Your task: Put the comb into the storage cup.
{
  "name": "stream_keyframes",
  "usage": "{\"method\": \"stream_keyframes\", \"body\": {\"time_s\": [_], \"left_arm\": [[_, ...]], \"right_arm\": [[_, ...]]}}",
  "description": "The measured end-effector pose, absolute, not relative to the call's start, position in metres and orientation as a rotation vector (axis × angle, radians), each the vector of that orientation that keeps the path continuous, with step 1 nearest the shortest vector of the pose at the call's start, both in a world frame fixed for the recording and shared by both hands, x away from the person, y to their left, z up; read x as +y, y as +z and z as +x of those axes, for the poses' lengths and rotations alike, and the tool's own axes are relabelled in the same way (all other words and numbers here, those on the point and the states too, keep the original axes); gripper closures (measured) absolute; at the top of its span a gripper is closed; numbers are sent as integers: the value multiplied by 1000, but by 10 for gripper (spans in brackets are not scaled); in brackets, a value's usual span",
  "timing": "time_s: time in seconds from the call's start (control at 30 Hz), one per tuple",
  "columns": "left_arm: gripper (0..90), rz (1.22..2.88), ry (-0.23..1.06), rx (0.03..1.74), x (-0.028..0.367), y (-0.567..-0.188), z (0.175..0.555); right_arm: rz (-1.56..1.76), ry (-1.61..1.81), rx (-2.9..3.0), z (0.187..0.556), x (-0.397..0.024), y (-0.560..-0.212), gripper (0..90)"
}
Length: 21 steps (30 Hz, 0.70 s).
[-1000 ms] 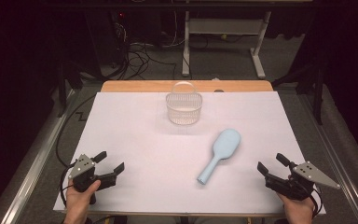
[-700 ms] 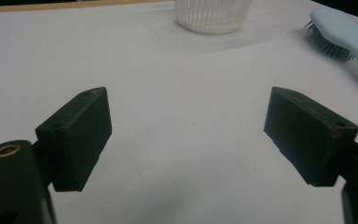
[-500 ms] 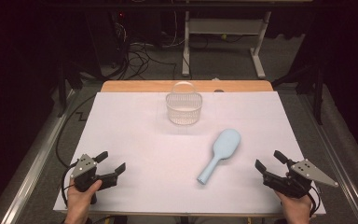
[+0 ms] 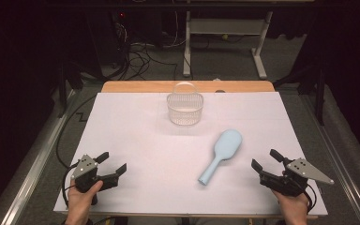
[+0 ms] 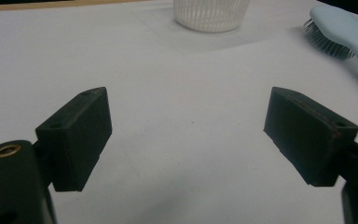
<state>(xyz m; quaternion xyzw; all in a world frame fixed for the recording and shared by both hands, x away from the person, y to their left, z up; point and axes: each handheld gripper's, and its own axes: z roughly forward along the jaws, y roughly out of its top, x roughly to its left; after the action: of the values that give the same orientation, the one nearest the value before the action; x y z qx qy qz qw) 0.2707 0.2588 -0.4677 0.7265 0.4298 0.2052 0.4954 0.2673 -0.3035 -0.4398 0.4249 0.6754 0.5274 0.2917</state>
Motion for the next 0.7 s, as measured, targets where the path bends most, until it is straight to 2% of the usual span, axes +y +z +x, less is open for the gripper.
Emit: {"method": "stream_keyframes", "body": {"time_s": [0.7], "left_arm": [[159,1750,503,1044,258,-468,271]], "right_arm": [[1117,1452,1834,272,-288,-440,215]]}}
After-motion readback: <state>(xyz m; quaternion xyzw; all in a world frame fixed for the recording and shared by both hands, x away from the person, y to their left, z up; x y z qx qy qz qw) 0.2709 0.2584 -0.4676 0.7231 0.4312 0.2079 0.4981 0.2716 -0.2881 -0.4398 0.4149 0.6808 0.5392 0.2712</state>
